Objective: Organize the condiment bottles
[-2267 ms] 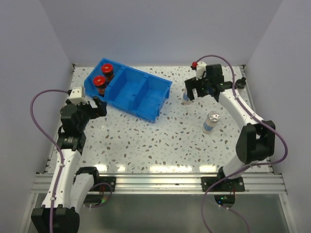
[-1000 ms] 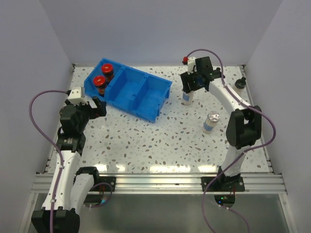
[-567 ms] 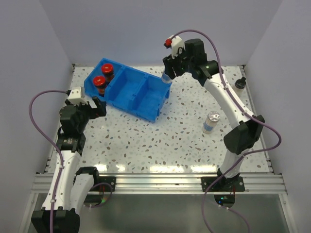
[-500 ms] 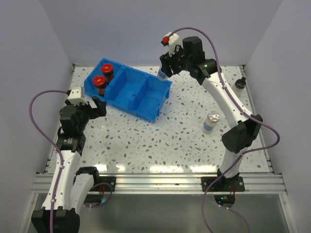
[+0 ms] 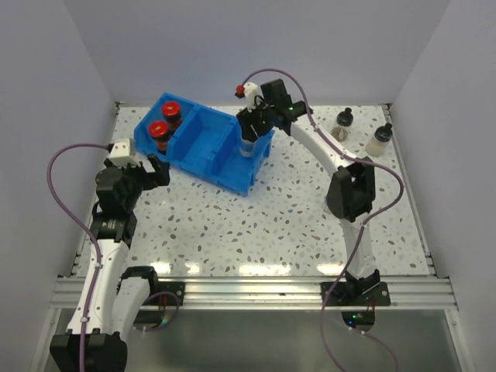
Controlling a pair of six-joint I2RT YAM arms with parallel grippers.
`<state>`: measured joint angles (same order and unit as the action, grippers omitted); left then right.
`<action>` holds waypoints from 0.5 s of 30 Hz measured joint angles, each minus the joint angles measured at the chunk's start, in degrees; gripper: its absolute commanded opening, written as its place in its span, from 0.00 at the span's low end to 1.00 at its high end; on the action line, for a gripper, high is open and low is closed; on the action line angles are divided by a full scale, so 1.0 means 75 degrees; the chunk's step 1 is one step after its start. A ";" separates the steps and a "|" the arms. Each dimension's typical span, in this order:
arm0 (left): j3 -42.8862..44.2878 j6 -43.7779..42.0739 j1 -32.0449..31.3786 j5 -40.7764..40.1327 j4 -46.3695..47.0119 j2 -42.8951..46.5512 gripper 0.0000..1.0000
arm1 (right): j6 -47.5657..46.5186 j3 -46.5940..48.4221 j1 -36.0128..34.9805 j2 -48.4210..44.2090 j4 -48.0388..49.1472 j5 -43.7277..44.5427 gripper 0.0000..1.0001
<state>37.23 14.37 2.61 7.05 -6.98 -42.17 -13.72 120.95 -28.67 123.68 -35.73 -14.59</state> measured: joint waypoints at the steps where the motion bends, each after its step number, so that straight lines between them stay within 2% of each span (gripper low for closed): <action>1: 0.0000 0.0000 0.0000 0.0000 0.0000 0.0006 1.00 | -0.0009 0.0000 -0.0015 0.0140 -0.0020 0.0012 0.01; 5: 0.0000 0.0000 0.0000 0.0003 0.0000 0.0012 1.00 | -0.0073 0.0000 -0.0023 0.0510 -0.0079 0.0070 0.09; 7: 0.0000 0.0000 0.0000 0.0003 0.0000 0.0012 1.00 | -0.0111 0.0000 -0.0026 0.0600 -0.0087 0.0131 0.22; 8: 0.0000 0.0000 0.0000 0.0003 0.0000 0.0012 1.00 | -0.0131 0.0000 -0.0029 0.0618 -0.0090 0.0189 0.32; 9: 0.0000 0.0000 0.0000 0.0003 0.0000 0.0012 1.00 | -0.0157 0.0000 -0.0029 0.0618 -0.0096 0.0233 0.58; 10: 0.0000 0.0000 0.0000 0.0003 0.0000 0.0012 1.00 | -0.0187 0.0000 -0.0029 0.0618 -0.0090 0.0262 0.69; 11: 0.0000 0.0000 0.0000 0.0003 0.0000 0.0012 1.00 | -0.0204 0.0015 -0.0029 0.0618 -0.0079 0.0286 0.85; 13: 0.0000 0.0000 0.0000 0.0003 0.0000 0.0012 1.00 | -0.0254 0.0032 -0.0029 0.0618 -0.0050 0.0323 0.99; 15: 0.0000 0.0000 0.0000 0.0003 0.0000 0.0012 1.00 | -0.0356 0.0079 -0.0029 0.0618 -0.0003 0.0361 0.99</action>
<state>37.23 14.37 2.61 7.07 -6.98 -42.09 -16.38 121.54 -28.88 128.31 -35.75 -11.88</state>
